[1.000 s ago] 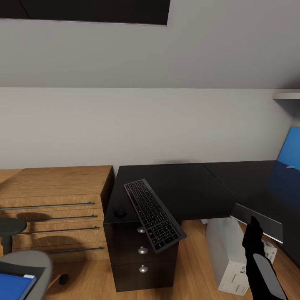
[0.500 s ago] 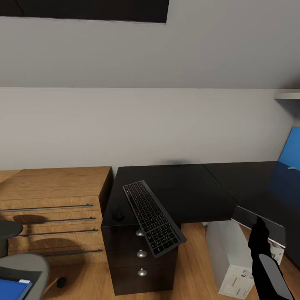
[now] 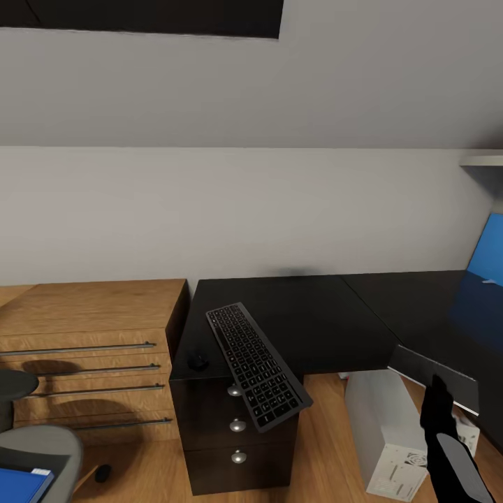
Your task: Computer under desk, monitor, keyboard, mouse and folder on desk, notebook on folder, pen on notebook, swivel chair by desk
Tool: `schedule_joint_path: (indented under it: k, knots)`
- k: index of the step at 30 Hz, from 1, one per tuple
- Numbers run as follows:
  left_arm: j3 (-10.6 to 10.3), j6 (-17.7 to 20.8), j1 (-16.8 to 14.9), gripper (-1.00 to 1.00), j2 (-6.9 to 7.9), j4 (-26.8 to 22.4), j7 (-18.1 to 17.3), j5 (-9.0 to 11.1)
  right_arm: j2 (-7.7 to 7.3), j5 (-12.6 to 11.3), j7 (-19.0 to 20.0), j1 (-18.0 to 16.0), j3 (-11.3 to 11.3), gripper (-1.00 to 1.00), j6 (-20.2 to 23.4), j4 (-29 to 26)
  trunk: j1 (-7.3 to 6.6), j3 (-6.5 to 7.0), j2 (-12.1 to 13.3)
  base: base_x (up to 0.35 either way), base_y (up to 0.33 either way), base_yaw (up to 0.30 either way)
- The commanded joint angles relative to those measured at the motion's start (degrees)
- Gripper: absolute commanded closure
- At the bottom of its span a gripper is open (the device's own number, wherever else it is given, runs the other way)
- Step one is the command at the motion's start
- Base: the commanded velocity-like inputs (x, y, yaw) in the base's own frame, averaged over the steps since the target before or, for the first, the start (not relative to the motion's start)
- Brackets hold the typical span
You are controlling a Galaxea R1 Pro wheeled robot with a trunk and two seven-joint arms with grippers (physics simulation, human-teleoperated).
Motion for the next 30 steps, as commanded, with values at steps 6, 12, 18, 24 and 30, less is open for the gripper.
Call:
schedule_joint_path:
  k: [6,12,18,24,30]
  knots:
    - [-0.3,-0.5,0.0,-1.0,0.05,-0.1,0.3,0.5,-0.23,-0.6,0.0,-0.1,0.1,-1.0,-0.2,0.9,0.0,-0.05,0.0,0.0,0.0,0.0]
    - [-0.3,-0.5,0.0,-1.0,0.04,-0.1,0.3,0.5,-0.31,-0.6,0.0,-0.2,0.1,-1.0,-0.2,1.0,0.0,-0.05,0.0,0.0,0.0,0.0]
    - [-0.3,-0.5,0.0,-1.0,0.04,-0.1,0.3,0.5,-0.32,-0.6,0.0,-0.2,0.1,-1.0,-0.2,1.0,0.0,-0.05,0.0,0.07,0.05,0.0]
    - [-0.3,-0.5,0.0,-1.0,0.03,-0.1,0.3,0.6,-0.32,-0.6,0.0,-0.2,0.1,-1.0,-0.2,1.0,0.0,-0.05,0.0,0.084,0.053,0.0]
    - [-0.3,-0.5,0.0,-1.0,0.03,-0.1,0.3,0.7,-0.32,-0.6,0.0,-0.2,0.1,-1.0,-0.2,1.1,0.0,-0.05,0.0,0.013,0.008,0.0]
